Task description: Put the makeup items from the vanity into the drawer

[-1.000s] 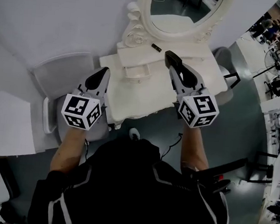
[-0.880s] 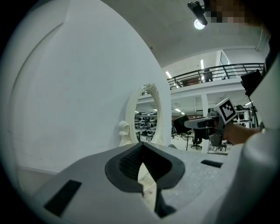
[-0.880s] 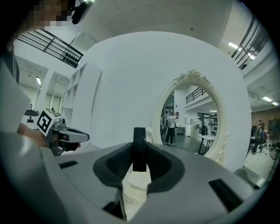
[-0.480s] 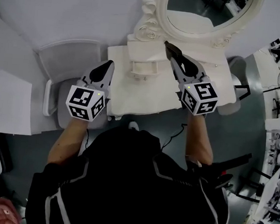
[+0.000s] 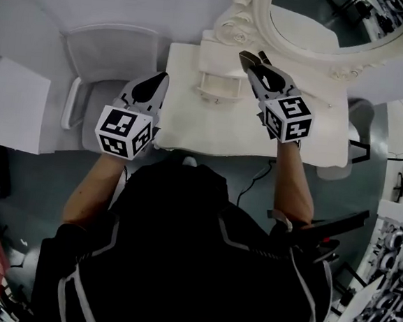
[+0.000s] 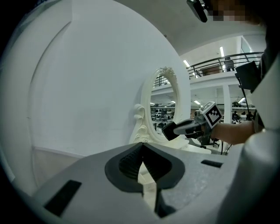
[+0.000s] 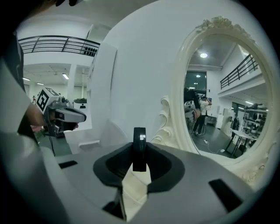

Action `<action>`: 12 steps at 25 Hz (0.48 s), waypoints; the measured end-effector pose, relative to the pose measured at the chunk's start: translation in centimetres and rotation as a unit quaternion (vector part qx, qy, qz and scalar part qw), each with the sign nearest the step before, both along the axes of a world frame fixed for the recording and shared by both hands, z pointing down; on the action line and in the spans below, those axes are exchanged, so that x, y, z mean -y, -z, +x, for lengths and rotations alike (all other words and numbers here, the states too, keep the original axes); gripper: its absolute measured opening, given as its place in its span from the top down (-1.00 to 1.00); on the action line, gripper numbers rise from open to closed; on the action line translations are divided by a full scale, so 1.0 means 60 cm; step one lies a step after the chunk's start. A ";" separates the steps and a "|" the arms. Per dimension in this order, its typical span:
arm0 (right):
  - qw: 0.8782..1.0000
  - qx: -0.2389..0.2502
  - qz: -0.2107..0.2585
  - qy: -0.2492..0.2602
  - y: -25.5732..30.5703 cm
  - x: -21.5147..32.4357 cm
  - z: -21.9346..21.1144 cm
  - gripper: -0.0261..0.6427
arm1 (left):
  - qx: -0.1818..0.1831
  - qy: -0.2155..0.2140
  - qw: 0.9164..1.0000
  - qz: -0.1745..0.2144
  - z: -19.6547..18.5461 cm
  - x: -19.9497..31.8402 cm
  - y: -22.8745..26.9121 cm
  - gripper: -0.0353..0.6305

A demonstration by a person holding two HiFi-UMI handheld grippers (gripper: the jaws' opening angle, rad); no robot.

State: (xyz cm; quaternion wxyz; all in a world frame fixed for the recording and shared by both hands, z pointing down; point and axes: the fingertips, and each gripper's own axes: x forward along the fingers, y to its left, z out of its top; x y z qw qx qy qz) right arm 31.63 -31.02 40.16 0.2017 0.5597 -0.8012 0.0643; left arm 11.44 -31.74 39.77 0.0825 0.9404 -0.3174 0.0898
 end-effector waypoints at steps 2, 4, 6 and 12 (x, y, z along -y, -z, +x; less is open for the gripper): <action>1.000 -0.003 -0.017 0.021 -0.025 0.013 0.002 0.63 | 0.000 0.015 1.000 -0.007 -0.002 -0.002 -0.006 0.88; 0.999 -0.010 -0.032 0.040 -0.049 0.024 0.003 0.63 | -0.001 0.029 1.000 -0.008 -0.005 -0.001 -0.009 0.88; 0.997 -0.017 -0.047 0.057 -0.075 0.035 0.001 0.63 | 0.003 0.039 0.999 -0.008 -0.006 0.000 -0.016 0.88; 0.987 -0.037 -0.107 0.112 -0.173 0.059 -0.007 0.63 | 0.002 0.064 0.998 -0.012 -0.020 -0.001 -0.028 0.88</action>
